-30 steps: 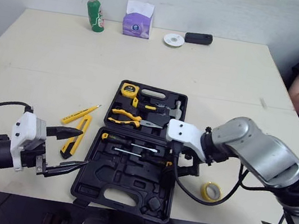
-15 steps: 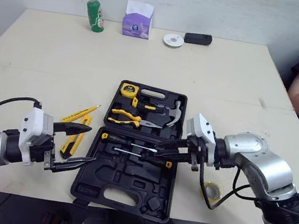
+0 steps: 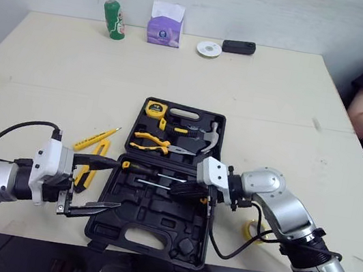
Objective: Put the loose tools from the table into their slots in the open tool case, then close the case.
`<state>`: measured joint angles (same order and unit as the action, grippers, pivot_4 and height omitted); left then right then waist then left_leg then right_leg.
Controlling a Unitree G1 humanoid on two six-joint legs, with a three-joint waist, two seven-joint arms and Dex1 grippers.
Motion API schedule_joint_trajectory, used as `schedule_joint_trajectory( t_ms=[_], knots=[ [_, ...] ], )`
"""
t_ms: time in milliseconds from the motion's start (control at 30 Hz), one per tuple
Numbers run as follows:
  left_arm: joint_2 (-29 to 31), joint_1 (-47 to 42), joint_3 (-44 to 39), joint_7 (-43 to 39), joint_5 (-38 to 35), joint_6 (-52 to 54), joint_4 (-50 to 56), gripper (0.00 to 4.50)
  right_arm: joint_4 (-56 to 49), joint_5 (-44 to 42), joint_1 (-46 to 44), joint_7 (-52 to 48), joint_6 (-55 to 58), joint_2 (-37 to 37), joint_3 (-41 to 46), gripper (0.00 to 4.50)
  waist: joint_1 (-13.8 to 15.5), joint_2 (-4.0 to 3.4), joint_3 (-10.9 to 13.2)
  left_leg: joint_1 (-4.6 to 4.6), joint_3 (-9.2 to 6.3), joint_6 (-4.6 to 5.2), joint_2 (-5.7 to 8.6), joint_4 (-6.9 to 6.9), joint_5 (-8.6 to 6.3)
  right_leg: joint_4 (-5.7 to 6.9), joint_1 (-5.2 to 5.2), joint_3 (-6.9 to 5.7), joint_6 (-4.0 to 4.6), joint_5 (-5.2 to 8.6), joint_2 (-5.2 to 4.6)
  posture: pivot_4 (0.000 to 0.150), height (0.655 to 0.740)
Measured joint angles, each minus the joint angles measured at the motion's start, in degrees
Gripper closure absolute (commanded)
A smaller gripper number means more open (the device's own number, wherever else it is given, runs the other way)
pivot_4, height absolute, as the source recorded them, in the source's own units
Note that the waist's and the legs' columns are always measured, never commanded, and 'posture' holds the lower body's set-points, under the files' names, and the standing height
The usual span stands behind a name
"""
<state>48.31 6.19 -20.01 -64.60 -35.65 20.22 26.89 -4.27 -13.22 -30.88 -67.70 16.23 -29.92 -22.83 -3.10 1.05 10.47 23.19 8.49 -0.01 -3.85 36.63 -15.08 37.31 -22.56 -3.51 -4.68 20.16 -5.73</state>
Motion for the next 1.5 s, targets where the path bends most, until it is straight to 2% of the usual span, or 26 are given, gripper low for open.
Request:
schedule_joint_trajectory(
  t_ms=[200,700,833,967,1167,1367,1467,1500],
  knots=[
    [0.05,1.51,0.31,-0.53,0.29,-0.91,-0.2,0.0,2.2,1.1,-0.48,0.55,-0.93,2.47,-0.5,4.41,-0.04,0.0,0.0,-0.01,-0.01,-0.01,-0.02,0.02,0.0,0.05,0.0,0.0,0.02,0.01,-0.01,0.15,0.74],
    [0.27,4.14,-0.38,-0.38,0.48,-1.57,-0.2,0.0,3.85,2.55,-0.5,1.3,-0.52,3.5,-1.25,4.41,-0.25,0.16,-0.11,-0.29,-0.01,-0.01,-0.08,0.0,-0.02,0.2,0.13,0.03,0.11,0.06,-0.02,0.15,0.74],
    [0.27,5.23,-1.41,0.21,0.9,-1.6,-0.19,0.0,3.22,3.49,-2.34,0.9,3.03,2.79,-3.19,4.41,-0.18,0.24,-0.17,-0.51,-0.02,0.06,-0.08,-0.08,-0.08,0.2,0.28,0.04,0.17,0.09,-0.06,0.15,0.74],
    [0.26,5.75,-1.99,0.92,0.78,-1.18,-0.01,0.0,2.08,3.9,-3.35,1.46,6.88,2.86,-3.87,4.41,-0.16,0.33,-0.23,-1.1,-0.06,0.06,-0.08,-0.38,-0.24,0.0,0.85,0.0,0.26,0.14,-0.12,0.15,0.74],
    [0.26,5.69,-2.13,2.23,-0.04,-0.24,1.61,0.0,1.13,3.93,-4.41,1.36,10.03,2.99,-4.45,4.41,-0.24,0.34,-0.23,-1.14,-0.09,-0.24,-0.1,-0.47,-0.36,0.02,0.86,-0.04,0.36,0.19,-0.12,0.15,0.74],
    [-0.16,5.77,-2.89,3.2,0.4,-1.49,1.37,0.0,3.03,0.87,-0.77,-2.97,2.62,2.86,-2.06,4.41,-0.12,0.26,-0.16,-1.01,-0.1,0.05,-0.07,-0.49,-0.22,-0.12,0.84,-0.1,0.33,0.18,-0.12,0.15,0.74],
    [-0.36,6.21,-4.76,3.39,1.63,-3.37,-0.28,0.0,4.01,-1.56,-0.13,-4.24,-2.12,2.23,2.54,4.41,-0.06,0.18,-0.09,-0.95,-0.08,0.09,-0.04,-0.49,-0.22,-0.17,0.79,-0.09,0.28,0.15,-0.13,0.15,0.74],
    [-0.62,6.91,-6.57,3.56,2.68,-4.82,-1.97,0.0,3.88,-3.5,-0.15,-3.97,-3.49,1.46,6.45,4.15,-0.1,0.18,-0.09,-0.95,-0.08,0.09,-0.05,-0.5,-0.22,-0.19,0.78,-0.1,0.27,0.14,-0.11,0.15,0.74]
  ],
)
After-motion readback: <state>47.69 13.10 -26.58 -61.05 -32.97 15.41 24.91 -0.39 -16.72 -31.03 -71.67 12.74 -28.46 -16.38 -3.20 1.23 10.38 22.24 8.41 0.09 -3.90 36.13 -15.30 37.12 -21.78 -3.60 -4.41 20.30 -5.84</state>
